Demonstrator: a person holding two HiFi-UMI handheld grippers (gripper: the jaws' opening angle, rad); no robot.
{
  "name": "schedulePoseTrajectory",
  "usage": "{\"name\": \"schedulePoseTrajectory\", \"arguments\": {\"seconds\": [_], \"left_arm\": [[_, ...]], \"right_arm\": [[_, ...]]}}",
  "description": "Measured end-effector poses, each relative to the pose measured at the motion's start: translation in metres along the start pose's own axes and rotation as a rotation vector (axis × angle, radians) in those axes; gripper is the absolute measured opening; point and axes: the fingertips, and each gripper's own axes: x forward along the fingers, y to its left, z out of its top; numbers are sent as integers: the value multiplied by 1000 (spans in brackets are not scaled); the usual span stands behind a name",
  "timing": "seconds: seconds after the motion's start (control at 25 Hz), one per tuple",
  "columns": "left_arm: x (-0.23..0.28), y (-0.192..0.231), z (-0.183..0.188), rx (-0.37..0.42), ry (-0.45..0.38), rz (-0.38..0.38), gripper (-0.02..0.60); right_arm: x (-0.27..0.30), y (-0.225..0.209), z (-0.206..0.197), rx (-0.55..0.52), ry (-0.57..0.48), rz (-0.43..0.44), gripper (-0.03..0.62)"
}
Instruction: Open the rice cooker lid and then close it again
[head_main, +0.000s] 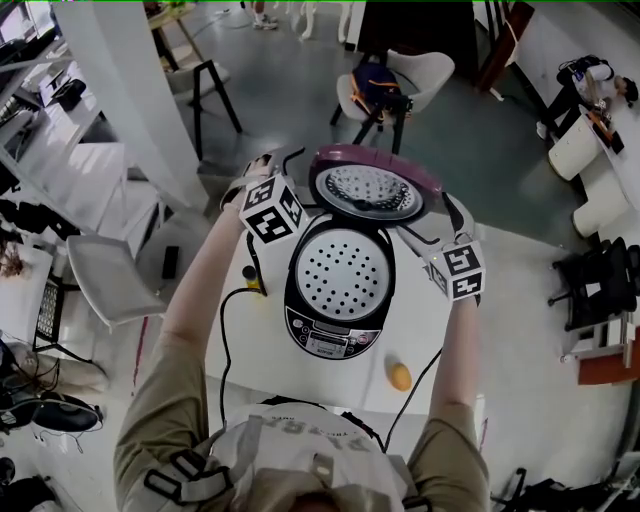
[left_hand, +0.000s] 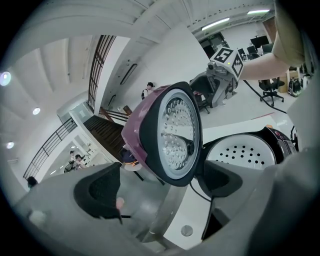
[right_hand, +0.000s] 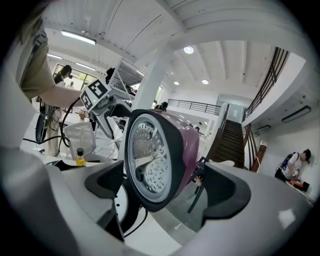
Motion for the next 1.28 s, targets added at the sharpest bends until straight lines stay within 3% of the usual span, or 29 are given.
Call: {"name": "schedulePoseTrajectory", "arguments": {"seconds": [0.24, 1.28], "left_arm": [[7, -6, 3, 20, 11, -71, 538], [-4, -29, 10, 82, -2, -124, 545]], "right_arm": [[9, -2, 10, -19, -27, 32, 480], [-5, 23, 11, -19, -45, 142, 483]]}}
